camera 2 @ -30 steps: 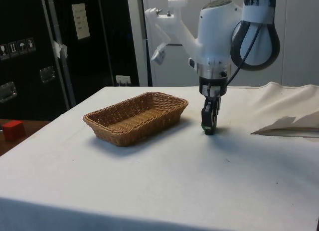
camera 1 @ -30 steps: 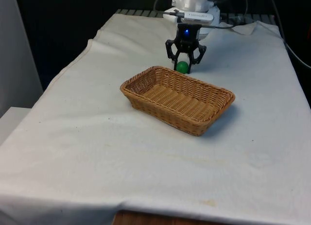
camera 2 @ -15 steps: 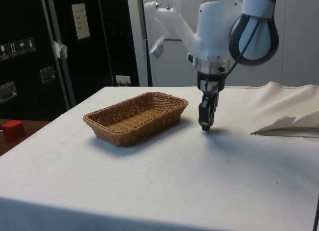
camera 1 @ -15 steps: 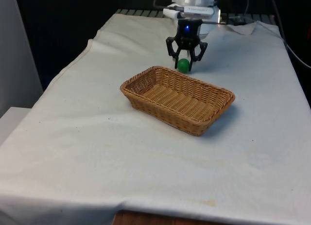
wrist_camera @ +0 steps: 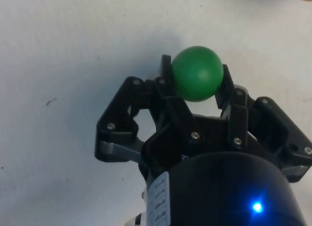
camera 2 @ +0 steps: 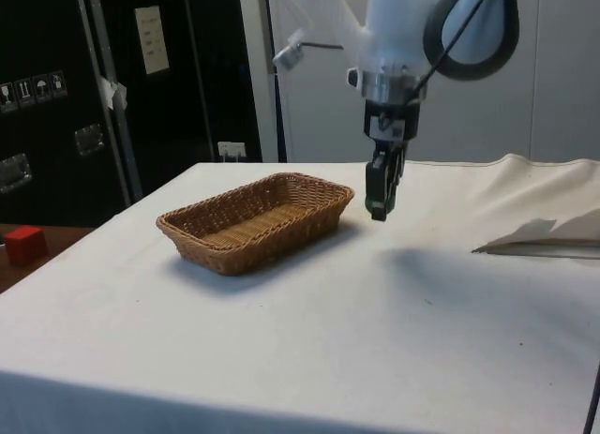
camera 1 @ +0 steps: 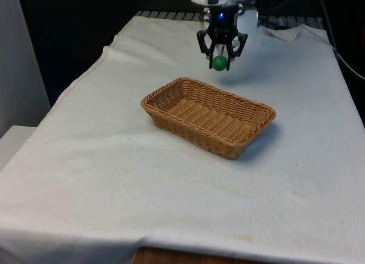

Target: Pick up the ball and place it into the basket.

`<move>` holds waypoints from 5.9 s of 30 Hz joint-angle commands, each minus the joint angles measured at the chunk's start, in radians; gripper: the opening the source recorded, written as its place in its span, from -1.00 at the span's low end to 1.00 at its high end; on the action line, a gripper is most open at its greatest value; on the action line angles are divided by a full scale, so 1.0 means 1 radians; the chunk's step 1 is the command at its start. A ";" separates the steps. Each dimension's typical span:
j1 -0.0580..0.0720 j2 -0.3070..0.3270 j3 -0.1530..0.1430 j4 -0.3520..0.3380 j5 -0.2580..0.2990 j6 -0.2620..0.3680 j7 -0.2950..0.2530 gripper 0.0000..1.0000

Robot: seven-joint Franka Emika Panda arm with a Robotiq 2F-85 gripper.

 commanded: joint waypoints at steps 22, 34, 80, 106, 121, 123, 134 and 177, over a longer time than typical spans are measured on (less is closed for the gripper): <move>-0.004 -0.197 0.004 0.090 -0.010 -0.252 -0.054 -1.00; 0.006 -0.273 0.009 0.171 0.002 -0.406 -0.092 -1.00; 0.023 0.050 0.031 0.611 0.203 -0.621 -0.298 -1.00; 0.008 0.388 0.017 0.789 0.515 -0.553 -0.516 -1.00; 0.009 0.501 0.044 0.794 0.578 -0.444 -0.543 -1.00; 0.009 0.515 0.046 0.796 0.579 -0.433 -0.542 -1.00; 0.005 0.603 0.055 0.839 0.604 -0.402 -0.547 -1.00; 0.035 0.555 0.030 0.801 0.577 -0.402 -0.506 1.00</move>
